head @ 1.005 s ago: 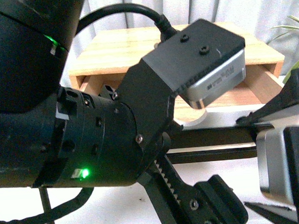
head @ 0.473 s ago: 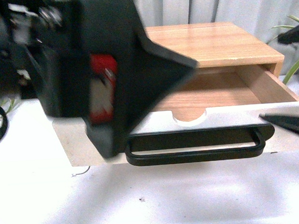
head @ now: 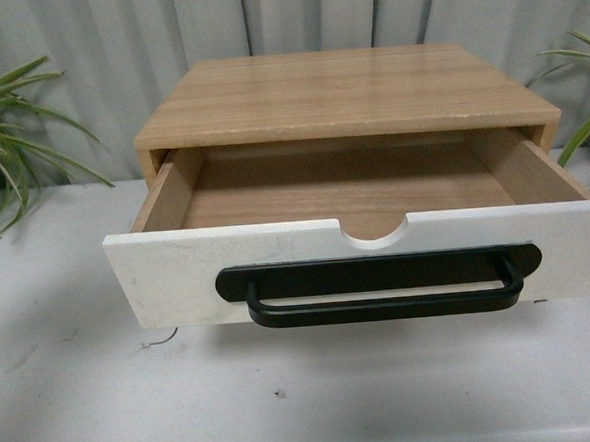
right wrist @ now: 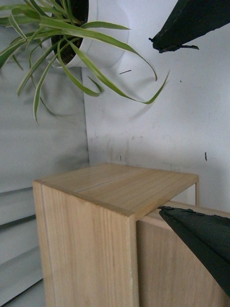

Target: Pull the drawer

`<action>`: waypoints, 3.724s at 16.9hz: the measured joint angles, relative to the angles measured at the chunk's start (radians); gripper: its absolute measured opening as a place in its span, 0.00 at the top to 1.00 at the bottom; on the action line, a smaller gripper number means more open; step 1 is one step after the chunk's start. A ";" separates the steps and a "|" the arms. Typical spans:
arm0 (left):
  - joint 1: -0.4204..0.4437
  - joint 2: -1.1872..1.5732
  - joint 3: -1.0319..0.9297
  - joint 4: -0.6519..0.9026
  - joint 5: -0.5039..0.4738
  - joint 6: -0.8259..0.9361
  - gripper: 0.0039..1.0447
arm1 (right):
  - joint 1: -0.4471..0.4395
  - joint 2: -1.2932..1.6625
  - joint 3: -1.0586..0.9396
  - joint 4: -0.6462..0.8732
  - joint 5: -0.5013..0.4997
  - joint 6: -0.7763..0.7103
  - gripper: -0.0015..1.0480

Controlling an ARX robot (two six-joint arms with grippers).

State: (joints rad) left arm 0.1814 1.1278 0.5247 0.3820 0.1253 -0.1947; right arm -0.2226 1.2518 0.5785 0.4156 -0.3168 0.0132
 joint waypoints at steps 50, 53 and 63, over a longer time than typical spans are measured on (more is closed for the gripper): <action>-0.181 -1.118 -0.515 -0.386 -0.126 0.181 0.99 | 0.222 -1.248 -0.566 -0.419 0.317 -0.013 0.98; -0.181 -1.118 -0.515 -0.385 -0.126 0.181 0.70 | 0.222 -1.248 -0.566 -0.419 0.317 -0.014 0.68; -0.181 -1.118 -0.515 -0.386 -0.126 0.183 0.06 | 0.222 -1.248 -0.566 -0.419 0.317 -0.013 0.06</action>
State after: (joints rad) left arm 0.0002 0.0093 0.0101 -0.0036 -0.0006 -0.0113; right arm -0.0002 0.0036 0.0128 -0.0032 0.0002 -0.0002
